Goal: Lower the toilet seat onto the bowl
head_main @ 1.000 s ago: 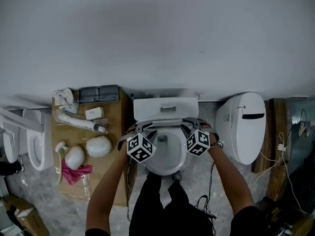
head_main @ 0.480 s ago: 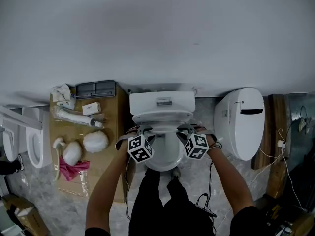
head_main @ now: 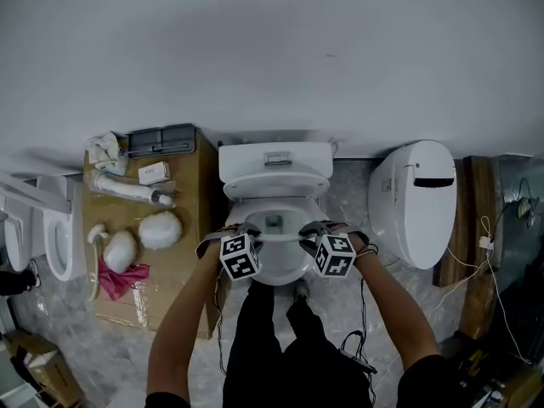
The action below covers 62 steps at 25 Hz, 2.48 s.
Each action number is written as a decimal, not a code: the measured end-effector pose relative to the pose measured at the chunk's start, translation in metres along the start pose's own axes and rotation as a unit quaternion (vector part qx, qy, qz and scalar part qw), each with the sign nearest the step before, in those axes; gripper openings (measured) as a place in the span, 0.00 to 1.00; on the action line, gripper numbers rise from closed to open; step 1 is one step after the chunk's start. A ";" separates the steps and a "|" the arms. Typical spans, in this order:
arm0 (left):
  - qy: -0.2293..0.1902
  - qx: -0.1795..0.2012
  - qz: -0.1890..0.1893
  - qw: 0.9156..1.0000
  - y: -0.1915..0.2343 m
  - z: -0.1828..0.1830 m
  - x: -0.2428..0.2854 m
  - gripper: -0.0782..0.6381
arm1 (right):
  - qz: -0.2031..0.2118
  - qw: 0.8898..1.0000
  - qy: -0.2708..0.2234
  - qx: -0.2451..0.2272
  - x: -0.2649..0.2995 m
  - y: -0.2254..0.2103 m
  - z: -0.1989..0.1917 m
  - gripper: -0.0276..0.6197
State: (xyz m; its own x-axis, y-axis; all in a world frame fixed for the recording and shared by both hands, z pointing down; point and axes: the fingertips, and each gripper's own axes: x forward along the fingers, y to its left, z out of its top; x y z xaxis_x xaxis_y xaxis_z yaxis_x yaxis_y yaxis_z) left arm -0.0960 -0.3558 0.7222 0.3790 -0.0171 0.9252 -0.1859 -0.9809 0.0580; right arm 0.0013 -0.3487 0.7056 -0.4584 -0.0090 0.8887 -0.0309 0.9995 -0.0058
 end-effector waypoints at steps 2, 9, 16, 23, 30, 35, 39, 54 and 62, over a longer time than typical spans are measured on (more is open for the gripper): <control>0.006 -0.001 -0.024 1.000 -0.015 -0.006 0.007 0.26 | 0.023 1.000 -0.001 0.000 0.005 0.016 -0.004 0.18; 0.002 -0.021 -0.042 0.999 -0.049 -0.020 0.027 0.31 | 0.046 0.999 -0.003 0.016 0.027 0.051 -0.016 0.24; 0.044 0.004 -0.108 0.993 -0.081 -0.037 0.051 0.39 | 0.106 0.994 0.009 0.012 0.052 0.083 -0.029 0.31; 0.051 -0.013 -0.154 0.987 -0.111 -0.055 0.078 0.50 | 0.159 0.987 0.020 0.020 0.078 0.109 -0.042 0.50; 0.027 -0.043 -0.136 0.989 -0.133 -0.074 0.109 0.62 | 0.177 0.983 0.030 0.041 0.108 0.137 -0.059 0.61; 0.034 -0.035 -0.127 0.991 -0.157 -0.090 0.138 0.65 | 0.180 0.982 0.046 0.036 0.138 0.166 -0.077 0.62; 0.031 -0.020 -0.090 0.995 -0.169 -0.102 0.162 0.66 | 0.175 0.983 0.049 0.035 0.164 0.185 -0.091 0.62; 0.045 0.048 -0.055 0.996 -0.206 -0.142 0.247 0.66 | 0.173 0.983 0.066 -0.012 0.248 0.231 -0.135 0.63; 0.048 0.070 -0.023 0.996 -0.208 -0.155 0.283 0.67 | 0.150 0.983 0.102 -0.041 0.290 0.238 -0.160 0.63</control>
State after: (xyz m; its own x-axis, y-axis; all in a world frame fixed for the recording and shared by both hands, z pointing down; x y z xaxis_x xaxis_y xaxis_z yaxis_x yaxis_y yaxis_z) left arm -0.0908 -0.1264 1.0297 0.2950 0.0411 0.9546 -0.0398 -0.9977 0.0552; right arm 0.0034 -0.1089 1.0352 -0.2481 0.2848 0.9259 0.1542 0.9552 -0.2525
